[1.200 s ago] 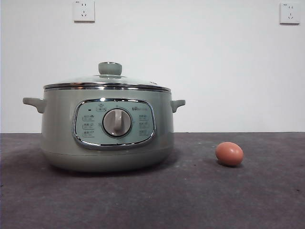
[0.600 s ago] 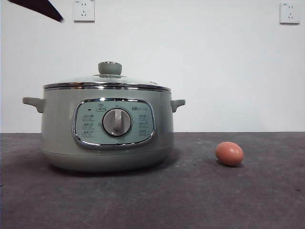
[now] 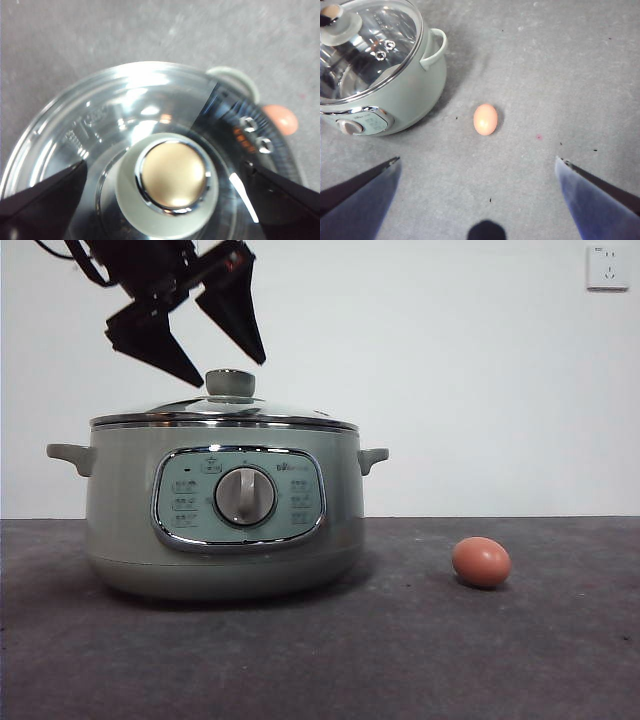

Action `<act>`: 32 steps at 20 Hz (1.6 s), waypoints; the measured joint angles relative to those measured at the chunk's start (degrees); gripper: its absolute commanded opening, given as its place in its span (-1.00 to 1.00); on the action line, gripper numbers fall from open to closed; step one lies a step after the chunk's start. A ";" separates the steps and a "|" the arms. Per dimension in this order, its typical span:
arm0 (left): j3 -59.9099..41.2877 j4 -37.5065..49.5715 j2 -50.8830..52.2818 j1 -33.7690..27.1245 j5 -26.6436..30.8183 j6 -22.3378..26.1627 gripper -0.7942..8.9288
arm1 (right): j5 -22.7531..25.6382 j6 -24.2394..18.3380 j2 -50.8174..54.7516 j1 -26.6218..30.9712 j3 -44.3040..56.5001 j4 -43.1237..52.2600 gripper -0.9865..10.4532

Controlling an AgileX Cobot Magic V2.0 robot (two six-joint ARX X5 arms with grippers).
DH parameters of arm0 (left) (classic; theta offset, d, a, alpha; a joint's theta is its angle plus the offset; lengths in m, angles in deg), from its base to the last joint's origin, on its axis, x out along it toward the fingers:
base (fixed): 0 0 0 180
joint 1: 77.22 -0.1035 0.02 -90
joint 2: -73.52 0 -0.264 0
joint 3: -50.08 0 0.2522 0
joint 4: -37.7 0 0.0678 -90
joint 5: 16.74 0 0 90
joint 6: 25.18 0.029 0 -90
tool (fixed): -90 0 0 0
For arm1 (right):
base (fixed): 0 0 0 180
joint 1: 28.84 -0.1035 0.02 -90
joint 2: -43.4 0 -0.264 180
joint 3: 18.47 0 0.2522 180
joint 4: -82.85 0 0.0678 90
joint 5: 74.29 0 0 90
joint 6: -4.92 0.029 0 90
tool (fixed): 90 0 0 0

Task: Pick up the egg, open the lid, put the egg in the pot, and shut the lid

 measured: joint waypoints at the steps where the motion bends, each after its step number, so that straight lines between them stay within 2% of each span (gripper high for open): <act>1: 0.00 -0.02 -0.66 0.00 0.35 0.00 0.56 | 0.00 -0.02 -0.13 0.00 0.00 0.00 0.22; 3: 0.00 -0.09 -1.73 0.28 2.14 0.00 0.55 | 0.00 -0.02 -0.55 0.00 0.00 -0.02 0.22; 6: 0.00 -0.15 -2.27 0.59 2.45 0.02 0.23 | 0.00 -0.02 -0.98 0.00 0.00 -0.04 0.22; 14: 0.00 -0.11 -2.27 0.81 2.23 0.02 -0.35 | 0.00 -0.02 -2.14 0.00 0.00 0.00 0.22; 19: 0.42 -0.37 -2.25 1.14 1.95 0.48 -0.42 | 0.00 -0.02 -2.89 0.00 0.00 0.31 0.22; 23: 0.50 -0.72 -2.25 1.14 1.88 0.48 -0.86 | 0.00 -0.02 -3.21 0.00 0.00 0.31 0.22; 32: 0.68 -2.32 0.09 1.14 1.99 0.13 -0.85 | 0.00 -0.02 -3.23 0.00 0.00 1.33 0.22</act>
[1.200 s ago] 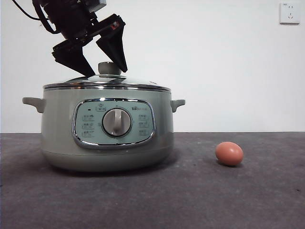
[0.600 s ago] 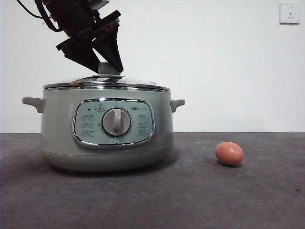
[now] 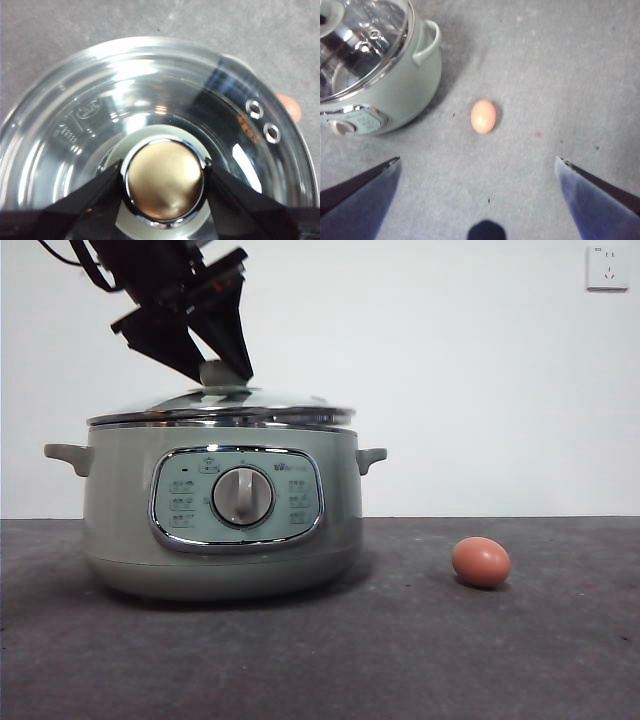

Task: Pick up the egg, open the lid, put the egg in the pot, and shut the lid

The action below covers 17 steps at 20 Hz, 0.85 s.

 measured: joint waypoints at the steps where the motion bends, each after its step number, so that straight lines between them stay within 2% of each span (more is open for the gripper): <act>1: 0.66 -1.03 0.59 0.00 0.11 -0.33 -0.85 | 0.00 0.02 0.00 0.00 0.00 0.04 0.22; 6: 5.90 -5.27 5.31 -0.09 0.59 -0.81 -0.85 | 0.00 0.02 -2.80 0.00 -0.02 1.05 0.21; 10: 6.45 -6.97 13.07 -1.53 0.15 -0.81 -0.85 | 0.00 0.74 -8.87 -0.39 -0.02 5.97 0.21; 15: 6.49 -14.95 23.12 -7.26 0.63 -0.81 -0.85 | 0.20 1.25 -19.82 -5.66 -0.02 12.74 0.21; 17: 6.49 -18.45 26.12 -9.07 0.61 -0.79 -0.85 | 1.70 1.90 -24.65 -8.52 -0.04 16.70 0.21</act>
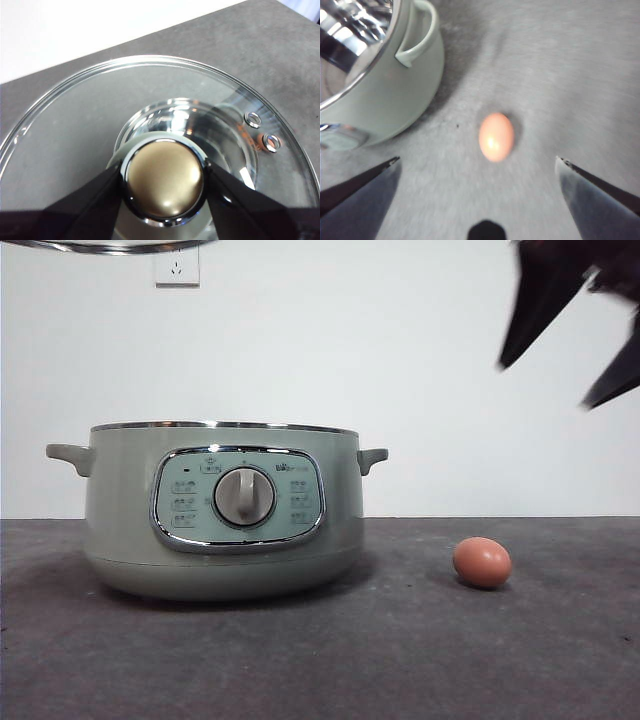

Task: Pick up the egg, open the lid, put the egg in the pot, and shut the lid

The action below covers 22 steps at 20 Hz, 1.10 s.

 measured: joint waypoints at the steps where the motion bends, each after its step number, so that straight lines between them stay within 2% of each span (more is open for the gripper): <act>1: 0.00 -1.51 1.33 -0.57 0.00 0.00 -0.85 | 0.96 0.11 -2.16 -1.01 0.00 1.51 0.21; 7: -2.12 -6.16 11.74 -1.51 -0.09 0.00 -0.85 | 6.08 0.39 -14.45 -5.05 0.00 8.98 0.21; 15: -14.05 -11.47 24.63 -1.53 0.68 -2.54 -0.85 | 7.48 0.42 -24.41 -5.38 -0.04 13.70 0.18; 17: -14.05 -12.52 26.53 -1.53 2.32 -2.78 -0.85 | 8.46 0.39 -25.35 -5.81 -0.04 14.36 0.03; 19: -14.05 -14.67 28.35 -1.53 4.44 -2.99 -0.85 | 8.87 0.44 -26.51 -6.51 -0.04 14.91 -0.01; 22: -14.05 -16.72 29.64 -1.55 4.90 -3.04 -0.85 | 10.60 0.81 -27.67 -7.80 -0.04 15.06 -0.45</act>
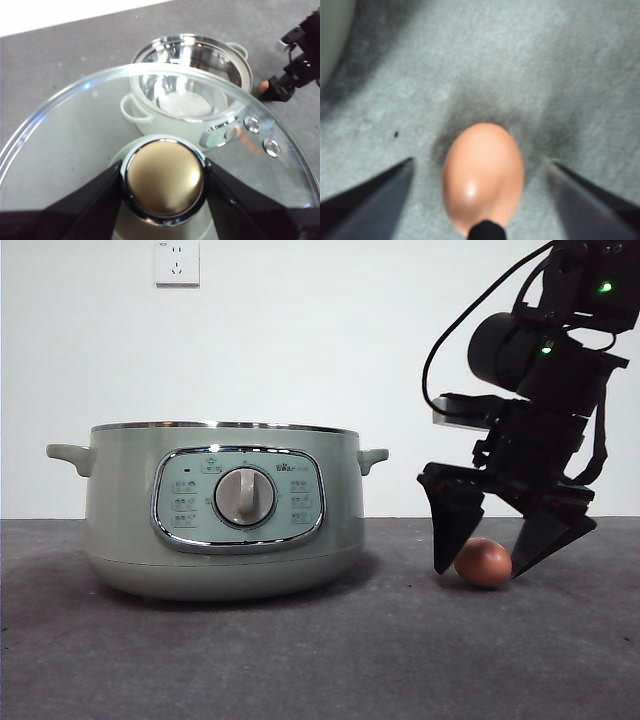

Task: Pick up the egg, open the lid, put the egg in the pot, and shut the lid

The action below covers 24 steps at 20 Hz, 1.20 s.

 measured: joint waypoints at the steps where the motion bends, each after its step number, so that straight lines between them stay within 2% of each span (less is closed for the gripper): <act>1: 0.00 -0.04 0.20 0.00 -0.04 0.00 -0.85 | 0.22 0.04 -0.15 -0.31 0.00 -0.04 -0.57; 5: 0.00 -0.04 0.68 0.00 -0.04 -0.35 -0.85 | 0.66 1.11 -0.17 -0.55 -0.02 0.02 -0.86; 11: 0.00 -0.35 0.76 0.00 -0.04 -0.39 -0.85 | 0.81 1.44 2.08 -0.55 0.00 -0.83 -0.85; 15: 0.00 -0.85 0.76 0.00 -0.04 -0.39 -0.85 | 0.81 2.38 12.72 -0.55 -1.29 -1.79 -0.85; 19: 0.00 -1.07 0.76 0.00 -0.04 -0.39 -0.85 | 0.98 2.51 16.90 -3.56 -10.91 -5.68 -0.85; 24: 0.00 -1.14 0.76 0.00 -0.20 -0.39 -0.85 | 0.83 2.56 11.65 -12.22 -28.02 -4.72 -0.85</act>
